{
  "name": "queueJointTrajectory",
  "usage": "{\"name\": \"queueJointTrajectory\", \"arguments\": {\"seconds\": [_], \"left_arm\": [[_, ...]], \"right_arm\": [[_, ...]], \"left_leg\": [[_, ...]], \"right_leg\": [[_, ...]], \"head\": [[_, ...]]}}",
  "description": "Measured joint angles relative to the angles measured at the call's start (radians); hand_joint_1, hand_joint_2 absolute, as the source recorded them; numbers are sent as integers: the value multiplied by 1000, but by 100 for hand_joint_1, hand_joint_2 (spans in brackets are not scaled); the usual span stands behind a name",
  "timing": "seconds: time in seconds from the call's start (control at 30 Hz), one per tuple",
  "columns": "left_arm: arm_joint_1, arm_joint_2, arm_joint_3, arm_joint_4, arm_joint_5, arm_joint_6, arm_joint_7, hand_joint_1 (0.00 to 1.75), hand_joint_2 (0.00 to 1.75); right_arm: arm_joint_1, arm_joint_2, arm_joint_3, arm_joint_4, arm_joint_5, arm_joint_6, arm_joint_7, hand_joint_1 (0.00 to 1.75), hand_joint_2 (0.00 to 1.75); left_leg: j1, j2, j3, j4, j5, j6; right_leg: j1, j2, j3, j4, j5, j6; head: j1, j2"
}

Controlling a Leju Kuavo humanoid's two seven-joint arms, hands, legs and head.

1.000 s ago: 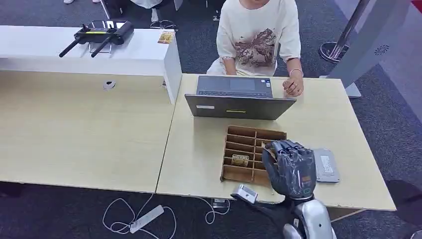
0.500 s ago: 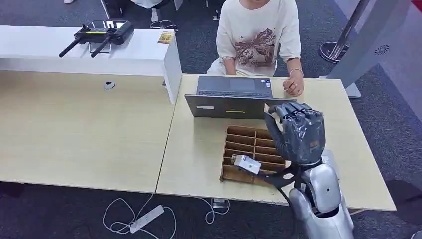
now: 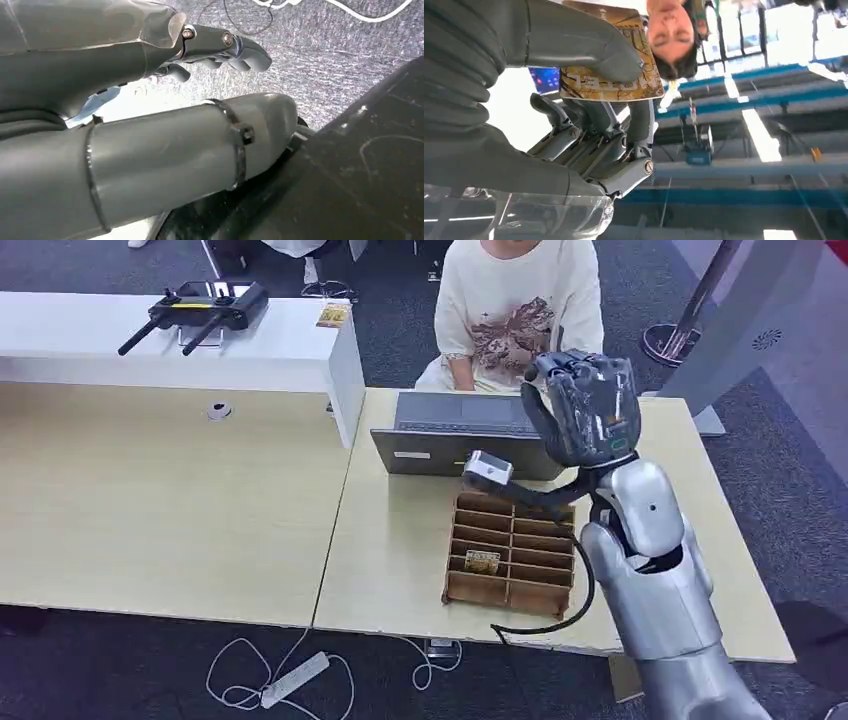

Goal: Pass the card to the sensor for recognition and then transmit it.

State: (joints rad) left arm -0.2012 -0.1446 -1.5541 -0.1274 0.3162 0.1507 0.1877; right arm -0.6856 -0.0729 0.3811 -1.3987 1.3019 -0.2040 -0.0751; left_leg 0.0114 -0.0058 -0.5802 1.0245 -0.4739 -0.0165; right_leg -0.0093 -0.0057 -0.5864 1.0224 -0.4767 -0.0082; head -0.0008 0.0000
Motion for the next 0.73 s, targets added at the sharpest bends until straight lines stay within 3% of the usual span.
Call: {"name": "queueJointTrajectory", "arguments": {"seconds": [0.27, 0.47, 0.73], "left_arm": [[0, 1, 0, 0, 1, -5, -8, 0, 0], [0, 1, 0, 0, 2, -5, -9, 0, 0], [0, 0, 0, 0, -14, -6, -9, 0, 0]], "right_arm": [[-231, 10, 22, 288, -26, 49, 10, 162, 175], [-383, 43, 39, 515, -10, 106, 54, 155, 175], [-517, 85, 48, 766, -11, 157, 121, 164, 175]], "left_leg": [[0, -1, 0, 0, 1, 0], [0, -1, 0, 0, 1, 0], [0, -1, 0, 0, 2, -1]], "right_leg": [[0, -1, 0, 0, 1, -1], [0, -1, 0, 0, 1, -1], [0, -1, 0, 0, 1, -1]], "head": [[0, 0], [1, 0], [1, 0]]}}
